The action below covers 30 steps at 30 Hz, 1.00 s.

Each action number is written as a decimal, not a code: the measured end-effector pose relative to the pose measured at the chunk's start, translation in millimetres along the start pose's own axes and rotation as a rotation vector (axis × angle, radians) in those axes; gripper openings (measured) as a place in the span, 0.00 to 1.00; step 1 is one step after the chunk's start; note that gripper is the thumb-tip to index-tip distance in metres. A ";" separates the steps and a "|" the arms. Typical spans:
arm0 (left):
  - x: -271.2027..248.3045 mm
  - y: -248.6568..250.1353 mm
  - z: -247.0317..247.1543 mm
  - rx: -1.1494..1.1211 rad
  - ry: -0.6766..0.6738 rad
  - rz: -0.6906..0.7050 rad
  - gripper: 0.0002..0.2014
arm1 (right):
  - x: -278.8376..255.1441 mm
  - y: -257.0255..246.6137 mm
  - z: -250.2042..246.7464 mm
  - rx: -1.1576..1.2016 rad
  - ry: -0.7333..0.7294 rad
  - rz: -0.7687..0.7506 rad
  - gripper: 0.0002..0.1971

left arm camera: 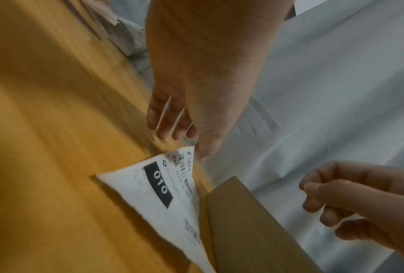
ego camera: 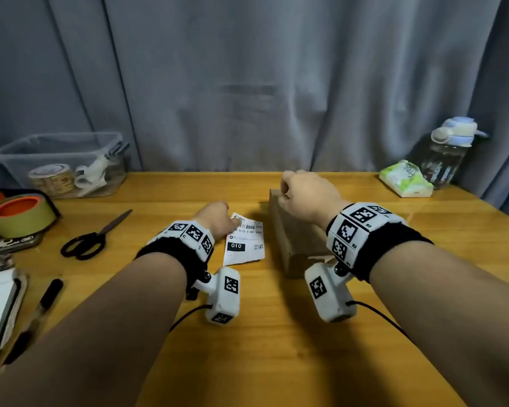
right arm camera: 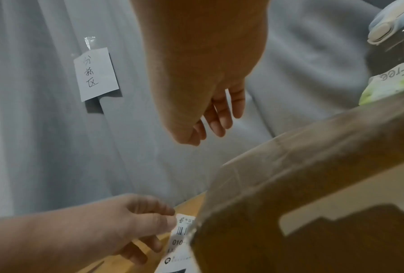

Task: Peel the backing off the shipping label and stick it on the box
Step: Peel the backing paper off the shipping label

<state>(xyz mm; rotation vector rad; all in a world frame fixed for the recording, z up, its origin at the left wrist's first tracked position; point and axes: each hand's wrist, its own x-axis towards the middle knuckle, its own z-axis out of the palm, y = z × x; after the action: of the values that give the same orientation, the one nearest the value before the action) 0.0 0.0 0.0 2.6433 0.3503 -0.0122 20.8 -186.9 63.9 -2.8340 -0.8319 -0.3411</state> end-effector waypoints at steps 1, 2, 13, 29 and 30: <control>0.5 1.0 1.7 -0.001 -0.025 -0.021 0.29 | 1.1 1.0 0.6 0.002 -0.007 0.008 0.10; 3.6 0.8 3.7 0.003 -0.024 -0.030 0.29 | 3.9 3.8 2.5 0.002 0.003 0.005 0.09; 20.8 3.3 2.7 -0.203 0.075 -0.059 0.06 | 20.3 19.5 5.3 0.014 -0.018 0.009 0.13; -9.8 64.6 -70.8 -0.874 0.414 0.402 0.04 | 31.3 24.3 -8.2 1.122 0.272 0.040 0.07; -14.0 69.1 -70.8 -0.900 0.399 0.422 0.05 | 28.1 26.0 -9.7 1.144 0.294 0.019 0.03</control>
<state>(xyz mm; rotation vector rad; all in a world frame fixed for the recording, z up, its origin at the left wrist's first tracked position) 0.0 -30.4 95.2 1.7537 -0.0864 0.6540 56.4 -196.3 78.1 -1.6779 -0.6271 -0.1732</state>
